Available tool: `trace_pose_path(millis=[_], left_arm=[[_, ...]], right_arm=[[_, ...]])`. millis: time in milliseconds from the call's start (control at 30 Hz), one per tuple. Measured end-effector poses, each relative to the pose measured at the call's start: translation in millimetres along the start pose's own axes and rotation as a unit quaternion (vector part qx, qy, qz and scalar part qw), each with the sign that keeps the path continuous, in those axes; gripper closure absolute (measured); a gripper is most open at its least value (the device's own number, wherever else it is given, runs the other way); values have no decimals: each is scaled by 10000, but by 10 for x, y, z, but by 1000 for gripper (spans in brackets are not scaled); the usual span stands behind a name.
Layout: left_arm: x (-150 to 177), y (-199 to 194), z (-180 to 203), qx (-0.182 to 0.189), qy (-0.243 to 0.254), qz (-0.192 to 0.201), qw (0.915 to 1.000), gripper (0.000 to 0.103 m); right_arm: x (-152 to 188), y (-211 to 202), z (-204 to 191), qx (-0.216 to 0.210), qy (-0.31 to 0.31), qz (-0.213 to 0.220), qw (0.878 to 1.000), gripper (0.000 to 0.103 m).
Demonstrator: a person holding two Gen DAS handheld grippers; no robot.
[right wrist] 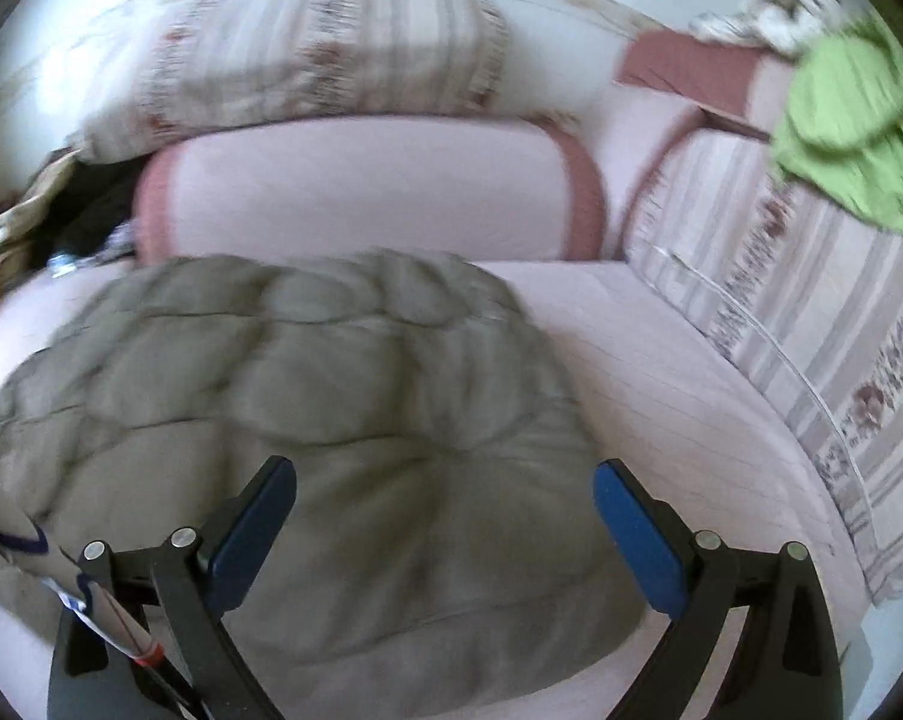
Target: Fold large clothes
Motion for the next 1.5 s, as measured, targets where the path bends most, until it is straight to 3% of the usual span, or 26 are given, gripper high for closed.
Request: trace_pose_path(millis=[67, 100, 200, 267, 367, 433, 500, 667, 767, 800, 900, 1000, 1133, 1200, 1500], left_arm=[[42, -37, -30, 74, 88, 29, 9999, 4], [67, -23, -39, 191, 134, -26, 9997, 4], [170, 91, -65, 730, 190, -437, 9962, 4], [201, 141, -93, 823, 84, -499, 9953, 4], [176, 200, -161, 716, -33, -419, 9965, 4], [158, 225, -183, 596, -26, -344, 9976, 4], [146, 240, -237, 419, -67, -234, 9988, 4], [104, 263, -346, 309, -296, -201, 9989, 4], [115, 269, -386, 220, -345, -243, 9989, 4], [123, 262, -395, 148, -311, -231, 9991, 4], [127, 226, -384, 189, -275, -194, 9993, 4], [133, 208, -348, 267, -299, -212, 9990, 4], [165, 225, -276, 291, -187, -280, 9990, 4], [184, 225, -251, 334, -101, -310, 9989, 4], [224, 233, -152, 420, -85, -429, 9982, 4]], right_arm=[[-56, -75, -367, -274, -343, 92, 9990, 10], [-63, -96, -566, -412, -523, 105, 9977, 19], [-79, -26, -990, -778, -865, 5, 9932, 35], [-96, 95, -1243, -945, -909, -100, 9913, 36], [-92, 412, -1372, -753, -867, -274, 9930, 35], [-71, 630, -1394, -561, -847, -430, 9939, 24], [-54, 765, -1387, -533, -705, -486, 9949, 20], [-79, 832, -1427, -330, -754, -450, 9956, 13], [-138, 716, -1396, -331, -745, -579, 9950, 13], [-186, 593, -1375, -421, -649, -555, 9955, 18], [-296, 206, -1430, -978, -328, -145, 9946, 20], [-305, 38, -1708, -1316, -603, -32, 9895, 20], [-41, 418, -2024, -1195, -1024, -563, 9859, 15], [-30, 437, -1997, -1233, -881, -512, 9871, 13], [36, -187, -1574, -1297, -690, -20, 9891, 13]])
Point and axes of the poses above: each gripper's, at about its wrist camera, not at the fingertips, and y roughly the way its jaws point, z to its right, x to its underside, the point moved 5 cm from there along y, roughly the way its jaws point, and after that the axes turned 8 degrees about -y, right-handed, at the moved point
